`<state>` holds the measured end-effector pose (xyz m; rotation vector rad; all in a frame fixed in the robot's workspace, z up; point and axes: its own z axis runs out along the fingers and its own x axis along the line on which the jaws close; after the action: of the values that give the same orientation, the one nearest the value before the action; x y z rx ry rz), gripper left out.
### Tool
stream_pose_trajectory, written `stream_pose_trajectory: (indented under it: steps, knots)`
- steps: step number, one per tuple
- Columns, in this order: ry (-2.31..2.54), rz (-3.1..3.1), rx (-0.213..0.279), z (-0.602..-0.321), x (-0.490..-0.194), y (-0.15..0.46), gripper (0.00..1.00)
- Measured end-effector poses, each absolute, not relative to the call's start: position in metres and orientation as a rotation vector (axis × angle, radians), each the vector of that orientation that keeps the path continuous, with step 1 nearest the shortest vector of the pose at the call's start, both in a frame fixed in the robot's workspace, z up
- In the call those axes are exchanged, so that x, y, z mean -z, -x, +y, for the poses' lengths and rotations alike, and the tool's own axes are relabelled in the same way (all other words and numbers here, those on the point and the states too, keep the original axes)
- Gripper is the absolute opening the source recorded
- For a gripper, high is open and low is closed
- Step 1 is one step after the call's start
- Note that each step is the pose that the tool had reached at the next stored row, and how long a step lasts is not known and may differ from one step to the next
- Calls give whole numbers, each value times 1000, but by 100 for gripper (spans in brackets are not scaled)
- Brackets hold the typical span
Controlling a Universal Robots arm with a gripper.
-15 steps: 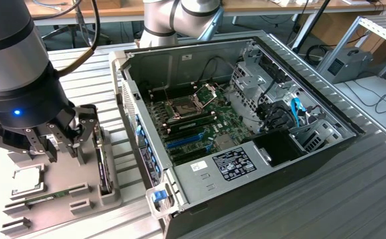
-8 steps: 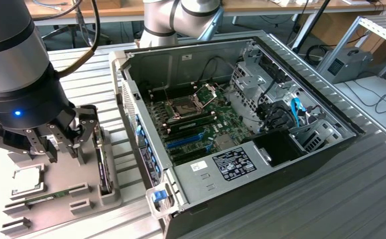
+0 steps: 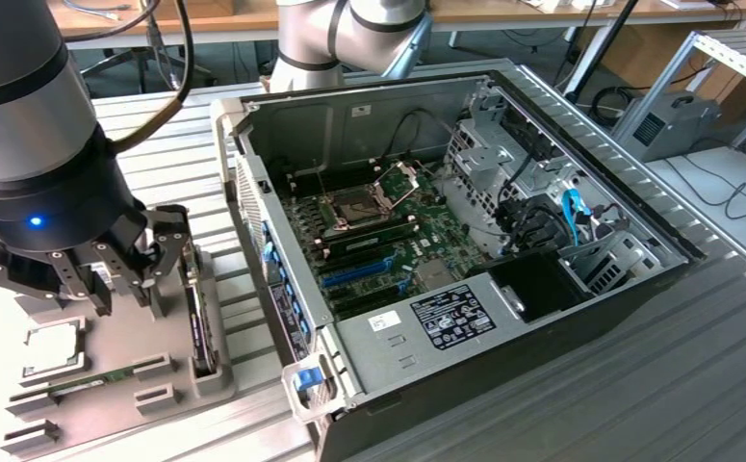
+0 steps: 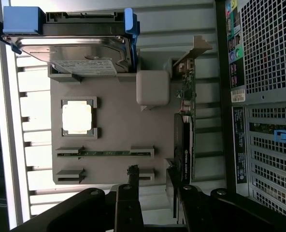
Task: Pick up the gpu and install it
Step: 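Pick up the gpu and move the gpu toward the slot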
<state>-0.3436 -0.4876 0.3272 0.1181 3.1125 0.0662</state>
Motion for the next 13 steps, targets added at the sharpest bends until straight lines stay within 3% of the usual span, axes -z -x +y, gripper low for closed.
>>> stream_pose_trajectory:
  steps: [13]
  knots:
    - [-118, 3112, -66, -488, -324, 344, 36]
